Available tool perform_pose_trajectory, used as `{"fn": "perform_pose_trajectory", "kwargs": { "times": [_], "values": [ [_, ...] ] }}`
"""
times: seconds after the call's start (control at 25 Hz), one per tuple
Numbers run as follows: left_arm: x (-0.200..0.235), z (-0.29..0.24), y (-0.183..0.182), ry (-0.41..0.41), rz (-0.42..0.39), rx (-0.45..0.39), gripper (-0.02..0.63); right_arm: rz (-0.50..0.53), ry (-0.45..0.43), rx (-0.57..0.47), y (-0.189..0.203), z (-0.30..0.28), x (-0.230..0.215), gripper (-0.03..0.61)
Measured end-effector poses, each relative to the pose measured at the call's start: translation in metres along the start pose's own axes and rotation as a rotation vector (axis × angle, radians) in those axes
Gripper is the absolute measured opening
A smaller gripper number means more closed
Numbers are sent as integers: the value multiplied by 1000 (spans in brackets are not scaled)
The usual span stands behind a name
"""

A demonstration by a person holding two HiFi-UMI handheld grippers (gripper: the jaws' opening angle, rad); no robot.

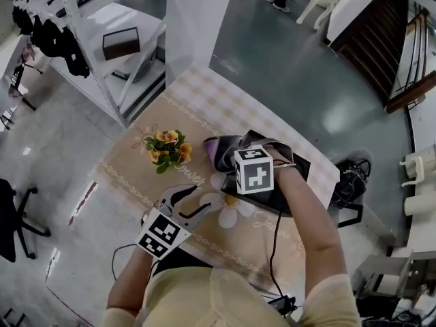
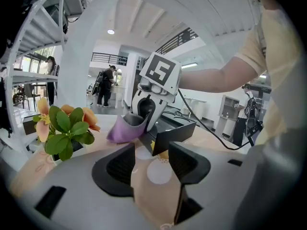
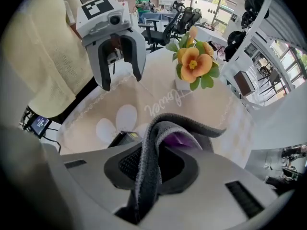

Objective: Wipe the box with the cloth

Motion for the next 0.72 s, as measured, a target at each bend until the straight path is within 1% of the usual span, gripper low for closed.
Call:
{"fn": "perform_pose_trajectory", "kwargs": {
  "times": [0.12,0.36,0.6,0.72],
  "values": [
    [-3,3,1,-11,5,-7,232,-27,-51,-29,-10,1,8,71],
    [-8,8,2,-22,3,-13,232,-44,-85,-35,-24,4,14,71],
    [-14,16,3,-36,3,-18,232,-8,-96,-34,-38,12,33,69],
    [-17,16,5,-31,8,-18,232,9,-56,-14,-40,13,41,69]
  ]
}}
Point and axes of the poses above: the fingertips, and each gripper's own axes: z backward along the fingers, x to its left, y out of its underside, the point moved 7 cm from there along z, backward along the fingers, and after that the axes turned 13 degrees about y, right-handed, at the moved point
